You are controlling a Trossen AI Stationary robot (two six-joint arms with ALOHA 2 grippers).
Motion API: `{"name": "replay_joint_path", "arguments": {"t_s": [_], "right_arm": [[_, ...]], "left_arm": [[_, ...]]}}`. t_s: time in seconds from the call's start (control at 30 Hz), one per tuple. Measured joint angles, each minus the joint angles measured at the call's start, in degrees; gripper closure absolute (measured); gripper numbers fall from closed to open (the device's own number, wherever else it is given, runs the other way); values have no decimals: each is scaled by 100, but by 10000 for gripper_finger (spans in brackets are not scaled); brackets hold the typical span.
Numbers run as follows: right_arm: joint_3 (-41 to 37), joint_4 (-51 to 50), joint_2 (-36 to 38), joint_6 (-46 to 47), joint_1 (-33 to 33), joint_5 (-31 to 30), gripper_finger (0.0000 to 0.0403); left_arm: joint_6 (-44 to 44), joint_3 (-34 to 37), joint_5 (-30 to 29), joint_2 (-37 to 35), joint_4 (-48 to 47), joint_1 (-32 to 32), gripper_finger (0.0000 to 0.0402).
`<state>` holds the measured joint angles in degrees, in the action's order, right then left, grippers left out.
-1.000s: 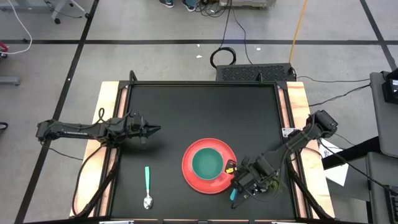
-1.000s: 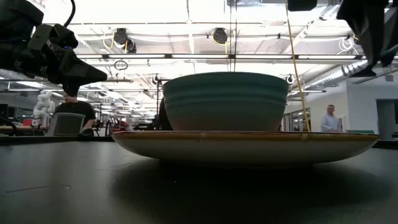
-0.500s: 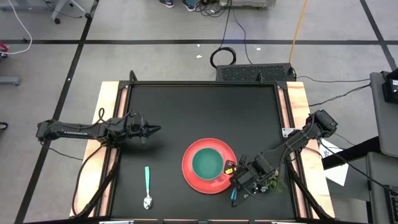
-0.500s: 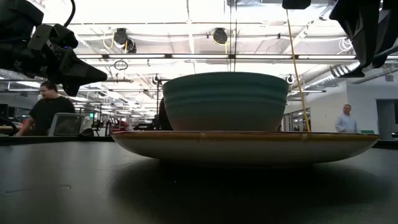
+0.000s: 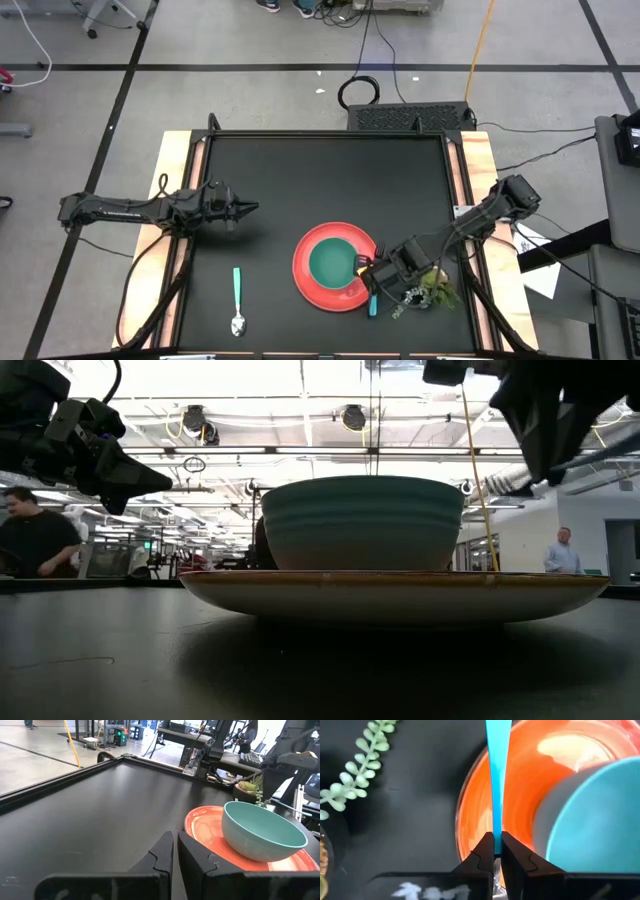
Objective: Set table place
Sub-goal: Put the blue fork on the orange plate to the right of the green bowl
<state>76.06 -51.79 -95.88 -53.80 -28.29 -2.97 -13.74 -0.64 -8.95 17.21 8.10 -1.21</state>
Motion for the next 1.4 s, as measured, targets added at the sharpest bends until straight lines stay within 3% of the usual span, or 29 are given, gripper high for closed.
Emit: {"name": "replay_joint_path", "arguments": {"t_s": [0.37,0.93,1.4], "right_arm": [[-527,555,0,-737,119,302,397],[-540,708,0,-1320,679,356,397],[-632,1100,-7,-1417,987,908,397]], "left_arm": [[52,2,-7,-2,-236,0,371],[92,2,-11,-2,-232,1,371],[142,2,-15,-2,-223,2,371]]}}
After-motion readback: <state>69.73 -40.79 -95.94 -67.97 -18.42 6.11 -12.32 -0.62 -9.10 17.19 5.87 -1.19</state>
